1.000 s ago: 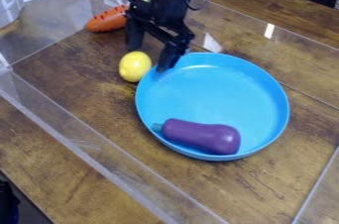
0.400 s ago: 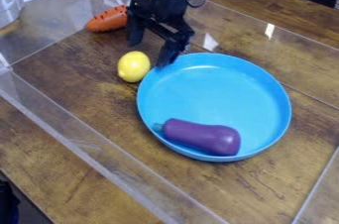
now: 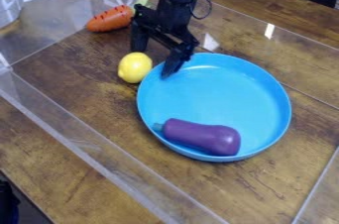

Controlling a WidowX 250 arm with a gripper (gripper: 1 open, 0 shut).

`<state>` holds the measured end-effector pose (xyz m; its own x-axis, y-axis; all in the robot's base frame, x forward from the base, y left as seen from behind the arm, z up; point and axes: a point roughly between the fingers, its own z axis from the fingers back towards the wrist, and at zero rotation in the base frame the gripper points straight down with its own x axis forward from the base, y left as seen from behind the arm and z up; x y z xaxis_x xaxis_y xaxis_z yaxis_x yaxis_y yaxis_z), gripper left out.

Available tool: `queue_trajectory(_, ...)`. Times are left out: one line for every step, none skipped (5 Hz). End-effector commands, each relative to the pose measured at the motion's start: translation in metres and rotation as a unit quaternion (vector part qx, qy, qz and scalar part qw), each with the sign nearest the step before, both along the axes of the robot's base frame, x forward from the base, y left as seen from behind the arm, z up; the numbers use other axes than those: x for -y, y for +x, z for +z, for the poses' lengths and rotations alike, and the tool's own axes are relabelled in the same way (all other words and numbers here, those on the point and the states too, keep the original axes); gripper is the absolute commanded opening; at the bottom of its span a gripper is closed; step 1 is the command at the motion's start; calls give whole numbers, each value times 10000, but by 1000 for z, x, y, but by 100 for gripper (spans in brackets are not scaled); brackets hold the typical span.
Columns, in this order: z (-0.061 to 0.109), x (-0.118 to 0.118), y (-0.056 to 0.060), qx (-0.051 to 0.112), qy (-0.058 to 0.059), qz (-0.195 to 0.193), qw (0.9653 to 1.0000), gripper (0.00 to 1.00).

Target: Remove the lemon from the blue tray and put it on the table

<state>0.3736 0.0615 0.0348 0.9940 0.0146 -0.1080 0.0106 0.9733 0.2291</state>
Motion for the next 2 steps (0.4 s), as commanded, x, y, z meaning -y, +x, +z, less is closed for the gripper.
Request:
queue_trajectory(3, -19, -2, 155, 61, 42, 9999, 100)
queue_trajectory(-8, -30, -6, 122, 84, 21, 9999, 100)
